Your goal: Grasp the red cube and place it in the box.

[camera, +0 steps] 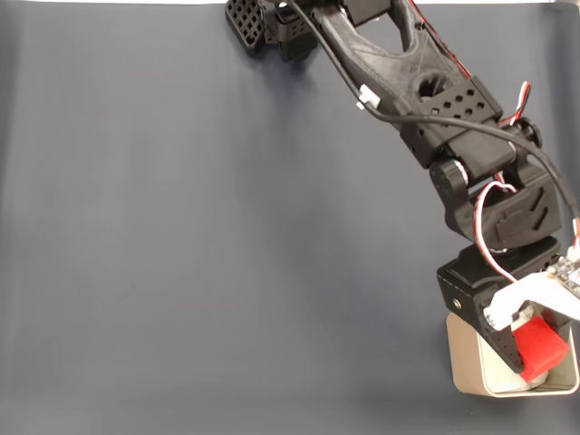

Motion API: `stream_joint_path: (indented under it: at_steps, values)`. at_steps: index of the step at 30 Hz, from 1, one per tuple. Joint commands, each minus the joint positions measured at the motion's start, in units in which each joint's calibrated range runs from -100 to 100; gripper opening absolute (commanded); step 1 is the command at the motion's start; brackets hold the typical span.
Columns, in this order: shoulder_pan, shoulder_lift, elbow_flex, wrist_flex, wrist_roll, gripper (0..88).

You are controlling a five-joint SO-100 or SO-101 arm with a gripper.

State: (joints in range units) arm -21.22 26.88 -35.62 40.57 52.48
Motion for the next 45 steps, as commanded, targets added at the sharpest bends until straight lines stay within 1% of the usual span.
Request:
stream_joint_path:
  at_steps: [1,33,45]
  values:
    - [-0.59,-0.71,-3.7,-0.57,0.29,3.0]
    - [-1.94,2.15,-3.06,-2.29,0.05,3.1]
    - [-1.65,2.58,-3.06,-2.62,-0.88,3.1]
